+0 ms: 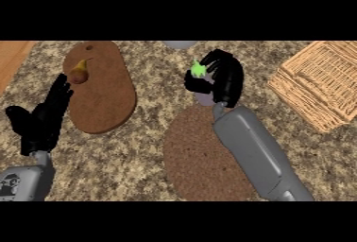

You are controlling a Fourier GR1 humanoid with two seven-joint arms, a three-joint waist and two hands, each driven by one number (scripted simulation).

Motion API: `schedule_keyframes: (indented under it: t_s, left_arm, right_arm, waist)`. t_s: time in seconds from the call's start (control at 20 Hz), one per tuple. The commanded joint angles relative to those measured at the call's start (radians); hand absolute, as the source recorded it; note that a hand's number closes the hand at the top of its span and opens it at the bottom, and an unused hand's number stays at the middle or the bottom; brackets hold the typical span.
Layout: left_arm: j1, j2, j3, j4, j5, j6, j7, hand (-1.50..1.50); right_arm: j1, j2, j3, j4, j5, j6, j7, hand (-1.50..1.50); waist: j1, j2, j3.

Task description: Pick the eggplant from the placemat and place it in the basket

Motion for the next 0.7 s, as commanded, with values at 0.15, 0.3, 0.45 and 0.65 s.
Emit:
schedule_keyframes:
  t_s: [0.15,0.3,0.45,0.65]
  left_arm:
    - [0.047,0.004,0.019,-0.022,0.001,-0.012,-0.011,0.00]
    - [0.011,-0.023,-0.006,-0.048,-0.024,0.023,0.040,0.00]
    - [-0.032,0.013,0.034,-0.003,0.003,-0.018,0.037,0.00]
    - [0.004,-0.038,0.003,-0.002,-0.034,0.017,0.007,0.00]
  right_arm:
    - [-0.147,-0.065,-0.081,-0.077,0.135,0.054,0.258,1.50]
    - [-0.186,-0.089,-0.177,-0.025,0.089,0.008,0.185,1.50]
    - [-0.297,-0.123,-0.244,0.100,0.096,0.019,0.174,1.50]
    - [-0.328,-0.174,-0.266,0.150,0.150,0.039,0.213,1.50]
  waist:
    - [-0.018,-0.006,-0.001]
    - [-0.009,-0.002,0.000]
    - [-0.002,0.003,0.000]
    - [-0.006,0.001,0.000]
